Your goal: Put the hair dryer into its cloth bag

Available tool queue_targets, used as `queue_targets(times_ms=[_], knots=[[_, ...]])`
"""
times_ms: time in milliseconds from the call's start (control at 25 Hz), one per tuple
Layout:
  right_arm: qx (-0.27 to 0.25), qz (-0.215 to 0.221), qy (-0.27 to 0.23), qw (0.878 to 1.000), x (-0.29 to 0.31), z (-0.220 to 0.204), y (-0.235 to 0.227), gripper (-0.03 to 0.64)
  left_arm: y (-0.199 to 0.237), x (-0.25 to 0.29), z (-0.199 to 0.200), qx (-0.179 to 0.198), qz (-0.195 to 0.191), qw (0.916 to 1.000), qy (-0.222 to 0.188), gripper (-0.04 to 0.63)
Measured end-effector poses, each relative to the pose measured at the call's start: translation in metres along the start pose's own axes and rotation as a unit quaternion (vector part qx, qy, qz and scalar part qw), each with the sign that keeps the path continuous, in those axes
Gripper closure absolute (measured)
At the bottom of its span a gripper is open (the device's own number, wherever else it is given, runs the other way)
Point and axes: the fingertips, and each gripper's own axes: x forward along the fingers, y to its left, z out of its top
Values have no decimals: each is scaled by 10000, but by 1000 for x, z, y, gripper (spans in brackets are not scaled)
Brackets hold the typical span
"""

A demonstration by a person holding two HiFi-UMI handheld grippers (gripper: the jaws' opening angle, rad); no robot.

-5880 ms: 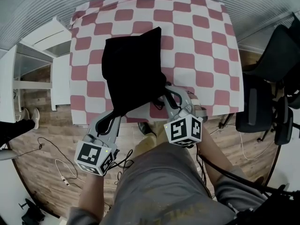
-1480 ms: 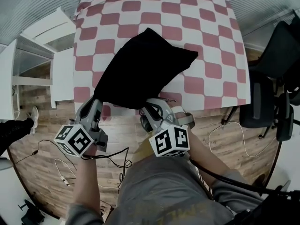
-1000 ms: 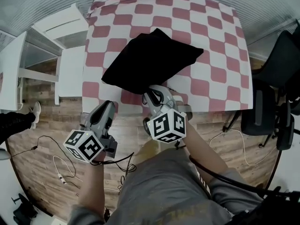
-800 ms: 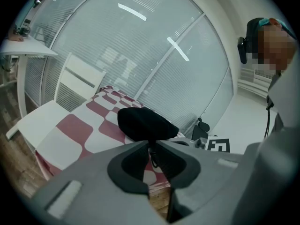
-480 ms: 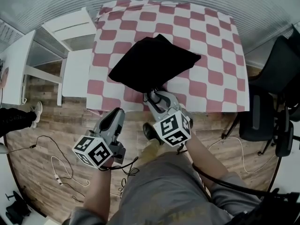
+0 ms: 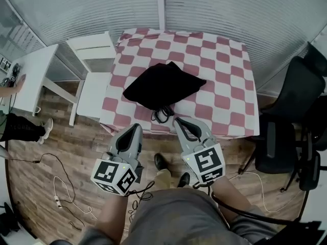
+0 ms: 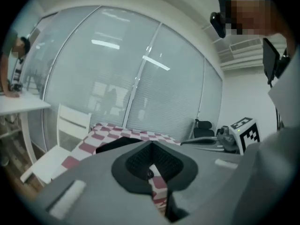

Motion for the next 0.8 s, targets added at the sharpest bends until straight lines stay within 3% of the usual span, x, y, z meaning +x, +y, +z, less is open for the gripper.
queue_targets(times_ms=[200,400,800], knots=[[-107,-448,-599,9971,-45,52,-21,589,-42,-8,54,720,244,9953,-601,595],[-234,-538,-891,9943,-66,75,-18,591,-66,-13,78,943,464,9898,-963,595],[-296,-548,-1043,9926,-84,79,-15,591,-86,-17,85,1227,559,9848,-1095,595]])
